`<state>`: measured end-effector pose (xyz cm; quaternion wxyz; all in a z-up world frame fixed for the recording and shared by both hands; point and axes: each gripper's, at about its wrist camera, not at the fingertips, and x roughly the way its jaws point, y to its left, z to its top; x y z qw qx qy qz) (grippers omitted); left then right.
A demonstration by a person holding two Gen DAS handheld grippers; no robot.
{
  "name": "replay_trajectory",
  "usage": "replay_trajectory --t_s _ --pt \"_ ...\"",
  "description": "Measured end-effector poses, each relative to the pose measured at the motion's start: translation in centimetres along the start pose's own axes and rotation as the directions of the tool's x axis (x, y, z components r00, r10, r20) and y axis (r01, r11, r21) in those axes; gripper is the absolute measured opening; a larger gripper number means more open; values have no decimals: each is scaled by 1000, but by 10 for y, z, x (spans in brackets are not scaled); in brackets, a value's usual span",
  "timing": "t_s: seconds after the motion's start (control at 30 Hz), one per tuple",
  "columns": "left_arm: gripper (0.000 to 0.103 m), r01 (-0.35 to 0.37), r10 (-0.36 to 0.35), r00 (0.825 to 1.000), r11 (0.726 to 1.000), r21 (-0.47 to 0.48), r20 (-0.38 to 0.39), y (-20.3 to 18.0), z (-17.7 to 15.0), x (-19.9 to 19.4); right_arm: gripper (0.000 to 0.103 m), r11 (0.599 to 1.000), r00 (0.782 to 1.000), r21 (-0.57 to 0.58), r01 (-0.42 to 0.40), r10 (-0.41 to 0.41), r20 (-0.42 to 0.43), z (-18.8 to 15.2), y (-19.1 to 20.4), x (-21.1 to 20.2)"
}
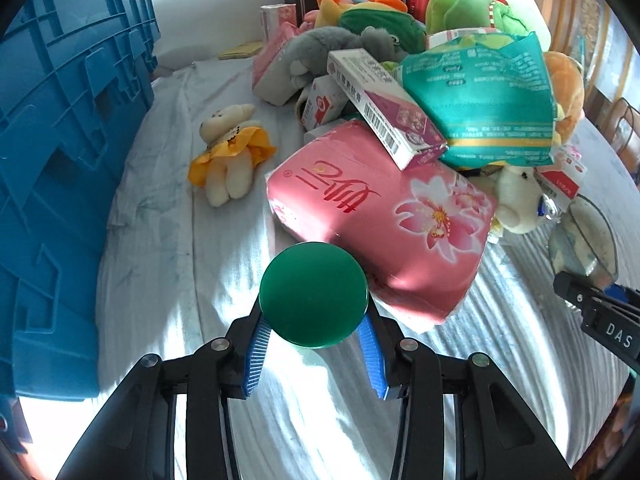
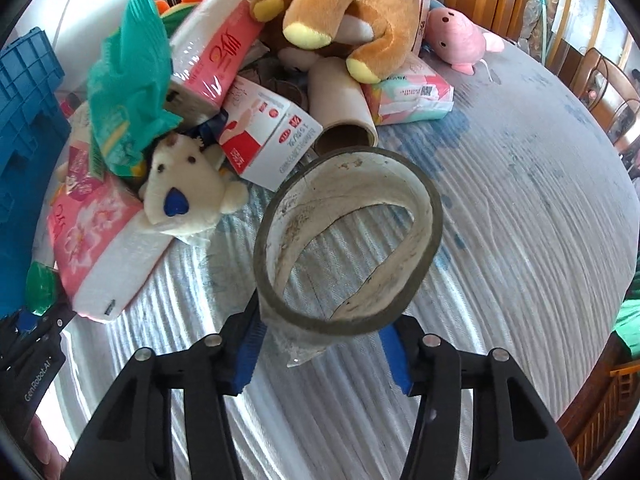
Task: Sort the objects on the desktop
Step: 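Grasp the green round lid with the left tool while the right tool grasps the tape roll, then lift the green lid with the left tool while the right tool lifts the tape roll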
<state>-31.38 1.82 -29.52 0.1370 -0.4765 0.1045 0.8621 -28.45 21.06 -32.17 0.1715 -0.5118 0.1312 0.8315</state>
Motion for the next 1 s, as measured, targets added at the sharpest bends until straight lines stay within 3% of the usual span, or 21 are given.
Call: replay_trajectory --t_s 0.3,0.37,0.43,0.5,0.67,0.7,0.73,1.0 --pt "42 -16 16 997 1000 -2 -77 1 3 31 52 1000 1000 9 0 0 -6 -2 -5 3" --pt "42 -20 19 997 1000 -1 -79 -1 3 33 58 1000 1000 15 2 -2 -4 0 -8 5" --pt "42 -21 21 997 1000 1 -73 -3 6 30 76 1000 1000 21 4 -4 -1 2 -10 7" --pt "42 -23 23 998 1000 4 -66 -5 9 26 83 1000 1000 26 6 -6 1 3 -13 9" --pt "41 -15 15 999 1000 1 -52 -4 10 25 80 1000 1000 25 14 -14 -1 6 -15 15" --pt "40 -17 17 999 1000 4 -48 -4 10 26 64 1000 1000 16 15 -15 -4 6 -14 16" --pt "40 -16 17 999 1000 7 -47 -4 9 25 63 1000 1000 7 15 -15 -7 5 -12 16" --pt "40 -10 10 1000 1000 7 -21 -1 6 9 61 999 1000 -26 -20 20 -11 -7 -3 4"
